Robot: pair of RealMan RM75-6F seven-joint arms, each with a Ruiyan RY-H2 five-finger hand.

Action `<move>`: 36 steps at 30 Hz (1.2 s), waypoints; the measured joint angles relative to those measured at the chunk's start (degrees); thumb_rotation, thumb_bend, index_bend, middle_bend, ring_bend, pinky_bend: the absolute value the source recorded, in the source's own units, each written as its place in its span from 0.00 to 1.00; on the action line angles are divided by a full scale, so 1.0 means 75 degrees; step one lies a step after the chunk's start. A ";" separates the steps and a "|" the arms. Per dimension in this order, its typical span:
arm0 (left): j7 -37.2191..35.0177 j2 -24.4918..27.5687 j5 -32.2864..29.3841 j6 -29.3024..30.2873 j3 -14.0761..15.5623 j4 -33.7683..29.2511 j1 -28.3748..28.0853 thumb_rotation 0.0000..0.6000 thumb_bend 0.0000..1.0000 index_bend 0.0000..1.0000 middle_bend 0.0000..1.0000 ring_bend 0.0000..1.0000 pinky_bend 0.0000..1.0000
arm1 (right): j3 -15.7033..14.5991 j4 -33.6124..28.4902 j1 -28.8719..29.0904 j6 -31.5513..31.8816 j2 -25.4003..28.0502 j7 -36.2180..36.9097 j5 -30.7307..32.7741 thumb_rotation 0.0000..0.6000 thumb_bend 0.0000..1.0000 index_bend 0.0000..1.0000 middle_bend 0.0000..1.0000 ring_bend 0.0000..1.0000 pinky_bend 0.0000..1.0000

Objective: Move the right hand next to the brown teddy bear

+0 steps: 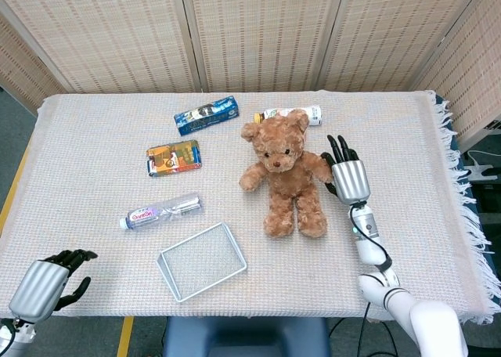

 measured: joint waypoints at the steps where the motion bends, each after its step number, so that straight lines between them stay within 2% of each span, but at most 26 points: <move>1: 0.0013 0.0000 0.0015 0.0000 0.0012 -0.0002 0.0001 1.00 0.38 0.33 0.39 0.40 0.66 | -0.0003 0.0151 0.0043 0.0004 -0.0084 0.0080 0.0006 1.00 0.23 0.38 0.10 0.00 0.31; 6: 0.0053 -0.0005 0.0053 -0.0009 0.0030 -0.0019 -0.0002 1.00 0.38 0.33 0.39 0.40 0.66 | -0.0065 0.0787 0.0196 0.0078 -0.0429 0.0436 0.0020 1.00 0.24 0.40 0.10 0.00 0.33; 13: 0.0101 -0.0010 0.0062 -0.0065 0.0047 -0.0027 -0.0018 1.00 0.38 0.33 0.39 0.40 0.66 | -0.0097 0.1275 0.0346 0.0171 -0.0622 0.0669 0.0088 1.00 0.24 0.45 0.12 0.01 0.36; 22: 0.0144 0.0008 0.0097 -0.0087 0.0077 -0.0079 -0.0023 1.00 0.38 0.33 0.39 0.40 0.66 | -0.0020 0.1373 0.0447 0.0378 -0.0641 0.0539 0.0267 1.00 0.24 0.47 0.12 0.01 0.36; 29: 0.0139 0.0014 0.0055 -0.0138 0.0076 -0.0087 -0.0036 1.00 0.38 0.33 0.39 0.40 0.66 | -0.0298 0.1409 0.0266 0.0068 -0.0660 0.0555 0.0188 1.00 0.24 0.47 0.12 0.01 0.36; 36: 0.0172 0.0010 0.0062 -0.0147 0.0084 -0.0079 -0.0034 1.00 0.38 0.33 0.39 0.40 0.66 | -0.0270 0.1482 0.0294 0.0192 -0.0675 0.0599 0.0222 1.00 0.24 0.47 0.12 0.01 0.36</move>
